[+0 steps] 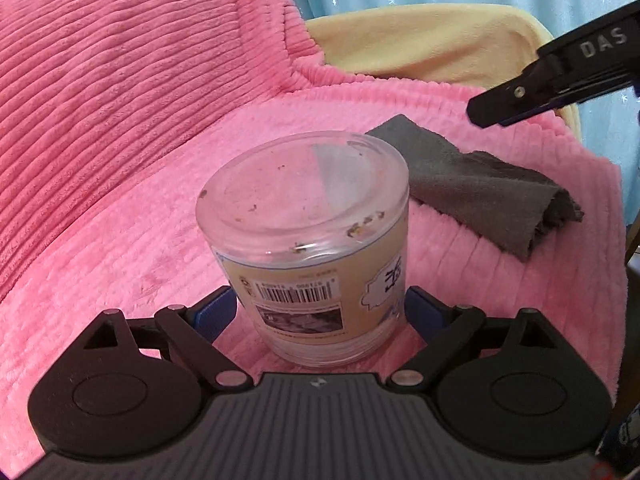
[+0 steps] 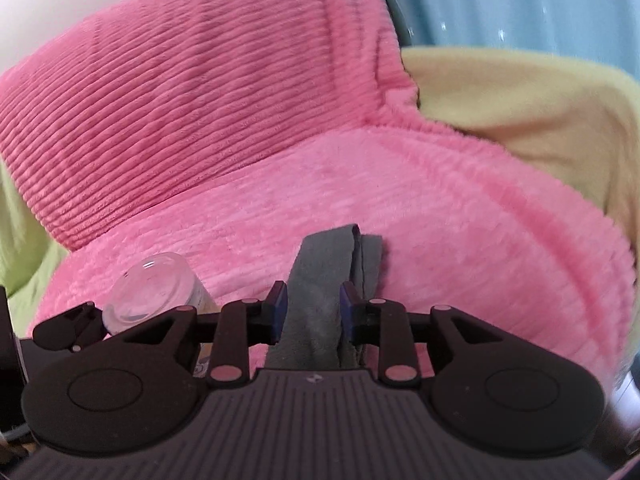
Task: Clean container
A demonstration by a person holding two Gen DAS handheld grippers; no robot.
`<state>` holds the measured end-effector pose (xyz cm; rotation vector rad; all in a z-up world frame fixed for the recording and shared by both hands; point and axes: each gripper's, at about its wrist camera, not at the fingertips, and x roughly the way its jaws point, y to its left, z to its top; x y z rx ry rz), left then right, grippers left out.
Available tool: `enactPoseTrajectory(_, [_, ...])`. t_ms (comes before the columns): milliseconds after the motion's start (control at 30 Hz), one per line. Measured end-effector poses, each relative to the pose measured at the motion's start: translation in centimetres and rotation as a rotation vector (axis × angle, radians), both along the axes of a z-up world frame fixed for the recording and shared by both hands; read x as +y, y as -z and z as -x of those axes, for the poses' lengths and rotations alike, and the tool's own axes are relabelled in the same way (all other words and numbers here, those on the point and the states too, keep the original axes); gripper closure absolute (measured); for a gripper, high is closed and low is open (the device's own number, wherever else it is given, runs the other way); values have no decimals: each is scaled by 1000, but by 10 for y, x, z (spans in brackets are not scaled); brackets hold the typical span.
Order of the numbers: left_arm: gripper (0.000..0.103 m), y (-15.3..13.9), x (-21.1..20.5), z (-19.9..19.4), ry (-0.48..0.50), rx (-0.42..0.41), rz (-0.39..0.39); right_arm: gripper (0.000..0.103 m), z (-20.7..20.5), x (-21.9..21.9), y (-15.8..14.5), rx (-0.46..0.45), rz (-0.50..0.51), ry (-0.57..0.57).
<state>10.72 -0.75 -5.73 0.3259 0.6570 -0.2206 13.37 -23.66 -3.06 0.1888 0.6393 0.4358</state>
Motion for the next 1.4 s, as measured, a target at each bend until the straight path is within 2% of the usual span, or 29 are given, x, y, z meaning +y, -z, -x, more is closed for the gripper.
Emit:
enactPoseTrajectory(133, [10,0,-1,0,-4,7,10,79,-14,4,4,17,-23,-8])
enactPoseTrajectory(200, [15,-2,-1,0,5,15,9,79,-15,7,5,13,-17,-11])
enactPoseTrajectory(367, [16,-13,-7,10,-5,40,-27,79,-15,9,1,-1,4,-21])
enactPoseTrajectory(467, [16,-26,1,22,7,62,34,79,-15,8,1,1,9,-18])
enactPoseTrajectory(633, [17,-47,22,29,5,21,207,79,-15,12,3,5,22,-13])
enactPoseTrajectory(700, [17,-48,28,25,-14,18,235,79,-15,14,3,5,26,-11])
enactPoseTrajectory(800, [16,-41,24,19,-51,13,208,79,-17,18,4,8,30,-16])
enactPoseTrajectory(933, [12,-34,11,16,-39,1,154,79,-18,22,6,16,42,-36])
enactPoseTrajectory(1167, [15,-20,-11,15,-35,3,33,79,-16,19,8,26,54,-36])
enactPoseTrajectory(1233, [15,-25,-11,20,-24,-17,48,79,-15,17,7,25,51,-31])
enactPoseTrajectory(1400, [16,-48,-2,37,10,-136,139,79,-15,14,6,22,45,-23])
